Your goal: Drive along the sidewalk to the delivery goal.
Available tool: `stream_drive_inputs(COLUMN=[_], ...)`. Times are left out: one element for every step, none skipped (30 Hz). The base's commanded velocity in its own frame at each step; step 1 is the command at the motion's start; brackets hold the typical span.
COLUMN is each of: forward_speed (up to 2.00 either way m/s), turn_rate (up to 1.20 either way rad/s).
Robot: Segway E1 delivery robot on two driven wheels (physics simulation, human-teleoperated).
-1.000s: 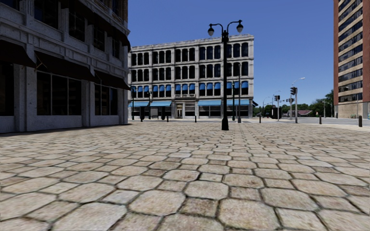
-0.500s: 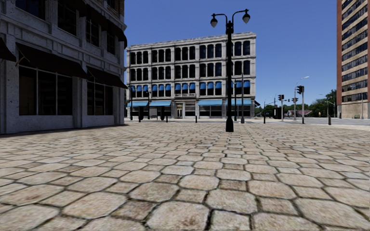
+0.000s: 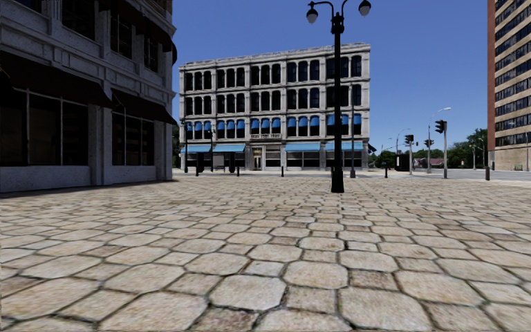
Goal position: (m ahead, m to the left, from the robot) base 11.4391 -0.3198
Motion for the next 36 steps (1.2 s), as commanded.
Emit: stream_drive_inputs(forward_speed=[2.0,2.0,2.0,2.0,2.0,2.0,2.0,2.0,2.0,2.0,2.0,2.0,2.0,2.0,2.0,2.0,2.0,2.0,2.0,2.0,2.0,2.0,2.0,2.0,2.0,2.0,2.0,2.0,2.0,2.0,2.0,2.0,2.0,2.0,2.0,2.0], turn_rate=[0.0,0.0,0.0,0.0,0.0,0.0,0.0,0.0,0.0,0.0,0.0,0.0,0.0,0.0,0.0,0.0,0.0,0.0,0.0,0.0,0.0,0.0,0.0,0.0,0.0,0.0,0.0,0.0,0.0,0.0,0.0,0.0,0.0,0.0,0.0,0.0])
